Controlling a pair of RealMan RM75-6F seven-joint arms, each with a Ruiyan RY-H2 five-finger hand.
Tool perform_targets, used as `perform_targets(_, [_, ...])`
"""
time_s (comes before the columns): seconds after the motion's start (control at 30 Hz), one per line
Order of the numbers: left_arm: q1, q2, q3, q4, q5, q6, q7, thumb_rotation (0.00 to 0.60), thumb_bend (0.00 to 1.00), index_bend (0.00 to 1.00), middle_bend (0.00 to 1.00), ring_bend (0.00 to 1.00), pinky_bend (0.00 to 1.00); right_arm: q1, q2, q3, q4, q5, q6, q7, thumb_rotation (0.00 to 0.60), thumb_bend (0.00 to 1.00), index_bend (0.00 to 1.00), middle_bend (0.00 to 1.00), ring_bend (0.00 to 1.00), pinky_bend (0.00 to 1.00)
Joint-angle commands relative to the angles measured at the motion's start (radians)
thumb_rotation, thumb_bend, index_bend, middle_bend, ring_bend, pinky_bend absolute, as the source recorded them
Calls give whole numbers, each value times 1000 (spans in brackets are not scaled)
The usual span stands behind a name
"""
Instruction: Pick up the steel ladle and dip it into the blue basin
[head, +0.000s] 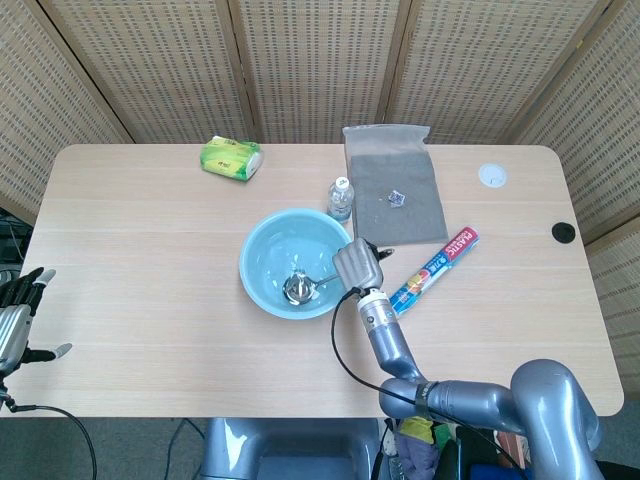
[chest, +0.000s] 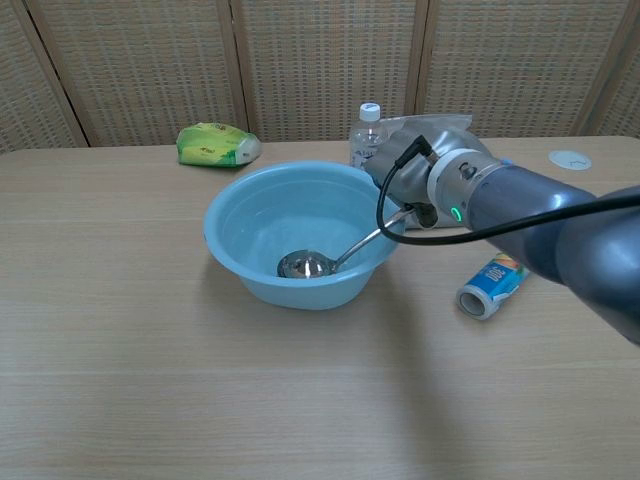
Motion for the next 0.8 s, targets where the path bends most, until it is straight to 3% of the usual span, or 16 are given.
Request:
perform_targets(0.03, [0, 0, 0, 0, 0, 1, 0, 600, 0, 0, 0, 0, 0, -4, 42, 31, -55, 49, 16, 5, 600, 736, 811, 934, 947, 1000])
perform_targets(0.37, [-2, -2, 2, -1, 3, -1, 6, 600, 0, 0, 0, 0, 0, 2, 143, 40, -160, 83, 47, 35, 600, 736, 811, 935, 947, 1000])
perform_targets(0.8, [-5, -7, 3, 0, -3, -7, 11, 600, 0, 0, 0, 0, 0, 31, 213, 106, -245, 167, 88, 85, 600, 737, 811, 936, 948, 1000])
